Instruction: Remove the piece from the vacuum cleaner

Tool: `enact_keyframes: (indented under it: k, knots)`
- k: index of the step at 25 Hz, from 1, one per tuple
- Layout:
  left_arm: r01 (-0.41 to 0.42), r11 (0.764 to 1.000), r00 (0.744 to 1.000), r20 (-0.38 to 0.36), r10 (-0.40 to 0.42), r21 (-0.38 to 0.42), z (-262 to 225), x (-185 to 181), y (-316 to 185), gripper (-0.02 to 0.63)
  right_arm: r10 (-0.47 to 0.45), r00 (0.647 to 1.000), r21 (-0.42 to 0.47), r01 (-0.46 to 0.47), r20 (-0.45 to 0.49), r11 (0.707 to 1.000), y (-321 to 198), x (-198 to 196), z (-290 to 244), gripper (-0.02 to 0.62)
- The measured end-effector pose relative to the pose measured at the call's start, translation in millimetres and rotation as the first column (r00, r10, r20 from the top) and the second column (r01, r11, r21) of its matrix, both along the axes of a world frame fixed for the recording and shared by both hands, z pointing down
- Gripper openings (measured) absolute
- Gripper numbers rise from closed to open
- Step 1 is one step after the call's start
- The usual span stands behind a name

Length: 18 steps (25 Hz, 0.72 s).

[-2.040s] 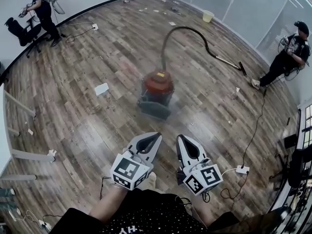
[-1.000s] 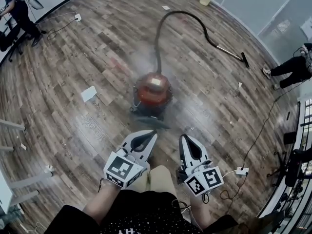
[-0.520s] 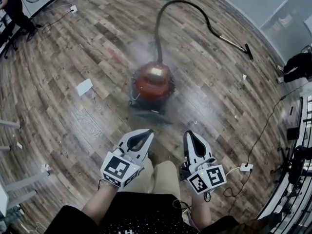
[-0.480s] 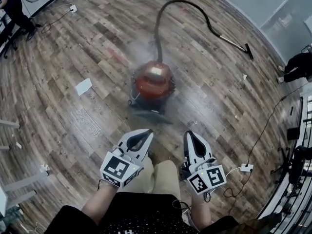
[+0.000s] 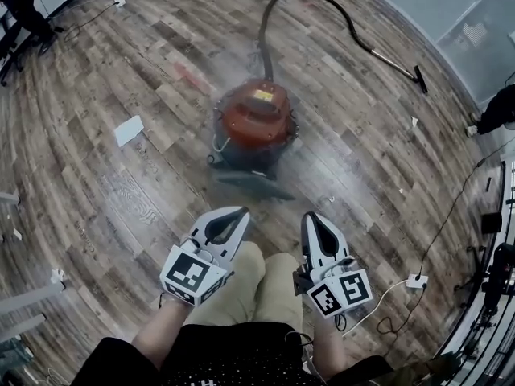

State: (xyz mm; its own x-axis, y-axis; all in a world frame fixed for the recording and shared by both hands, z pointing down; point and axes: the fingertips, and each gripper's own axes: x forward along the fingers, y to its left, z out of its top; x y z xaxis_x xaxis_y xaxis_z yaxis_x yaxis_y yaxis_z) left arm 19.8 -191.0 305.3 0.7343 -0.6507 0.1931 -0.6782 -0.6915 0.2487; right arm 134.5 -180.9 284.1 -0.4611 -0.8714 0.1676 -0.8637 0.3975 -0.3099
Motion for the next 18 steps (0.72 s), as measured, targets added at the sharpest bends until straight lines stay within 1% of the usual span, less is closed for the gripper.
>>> enact_keyframes:
  k: [5,11,18]
  knots:
    - [0.003,1.000,1.000,0.002,-0.004,0.019,56.0,1.7,-0.8,0.009,0.006,1.000,-0.001,-0.006,-0.002,1.000,4.7,7.5,65.0,0.011]
    - [0.011,0.999,1.000,0.019,-0.012,0.036,118.9,-4.5,-1.2,0.009,0.034,0.999,-0.005,-0.034,0.008,0.999,11.6,17.7,133.8,0.011]
    - [0.043,0.997,0.999,0.019,-0.045,0.071,175.3,-15.3,-15.9,0.009,0.053,0.999,0.022,-0.053,-0.004,0.998,6.0,25.5,191.6,0.011]
